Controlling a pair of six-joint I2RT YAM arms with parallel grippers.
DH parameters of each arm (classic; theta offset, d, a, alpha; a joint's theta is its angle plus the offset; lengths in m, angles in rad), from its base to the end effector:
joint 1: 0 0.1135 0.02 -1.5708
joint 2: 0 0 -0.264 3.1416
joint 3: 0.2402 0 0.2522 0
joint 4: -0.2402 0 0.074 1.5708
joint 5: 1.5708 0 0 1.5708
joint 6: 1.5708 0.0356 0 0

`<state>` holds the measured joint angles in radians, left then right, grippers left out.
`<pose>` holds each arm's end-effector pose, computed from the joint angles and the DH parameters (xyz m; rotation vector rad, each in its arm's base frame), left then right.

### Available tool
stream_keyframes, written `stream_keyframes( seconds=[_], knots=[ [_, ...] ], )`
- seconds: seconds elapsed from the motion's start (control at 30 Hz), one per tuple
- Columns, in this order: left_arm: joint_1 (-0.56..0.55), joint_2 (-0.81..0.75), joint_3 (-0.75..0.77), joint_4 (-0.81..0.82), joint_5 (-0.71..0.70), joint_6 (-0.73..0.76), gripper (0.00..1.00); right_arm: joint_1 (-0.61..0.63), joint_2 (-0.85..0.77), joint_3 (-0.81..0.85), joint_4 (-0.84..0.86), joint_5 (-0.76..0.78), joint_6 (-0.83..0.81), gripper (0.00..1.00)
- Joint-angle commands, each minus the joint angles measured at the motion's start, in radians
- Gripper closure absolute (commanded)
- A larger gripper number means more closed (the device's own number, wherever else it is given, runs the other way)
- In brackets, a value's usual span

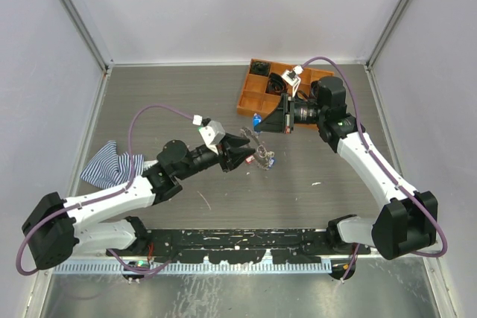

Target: Remove the keys from the keyring

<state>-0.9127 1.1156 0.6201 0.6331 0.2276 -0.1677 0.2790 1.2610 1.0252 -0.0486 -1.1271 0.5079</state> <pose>0.1500 -0.2071 0.3018 0.7342 1.3346 -1.0397 0.2578 0.1073 0.3410 -0.6384 1.8769 1.5605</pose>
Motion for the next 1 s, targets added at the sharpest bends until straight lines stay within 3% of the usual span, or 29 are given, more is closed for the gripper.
stream_keyframes(
  seconds=[0.0, 0.7, 0.97],
  knots=[
    [-0.027, 0.010, 0.047, 0.074, -0.081, 0.098, 0.61, -0.004, -0.025, 0.006, 0.071, -0.009, 0.017, 0.99],
    [-0.056, 0.081, 0.096, 0.077, -0.153, 0.140, 0.68, -0.004, -0.028, -0.005, 0.087, -0.014, 0.029, 0.99],
    [-0.061, 0.097, 0.121, 0.038, -0.185, 0.144, 0.80, -0.003, -0.029, -0.008, 0.100, -0.019, 0.044, 0.99]
  ],
)
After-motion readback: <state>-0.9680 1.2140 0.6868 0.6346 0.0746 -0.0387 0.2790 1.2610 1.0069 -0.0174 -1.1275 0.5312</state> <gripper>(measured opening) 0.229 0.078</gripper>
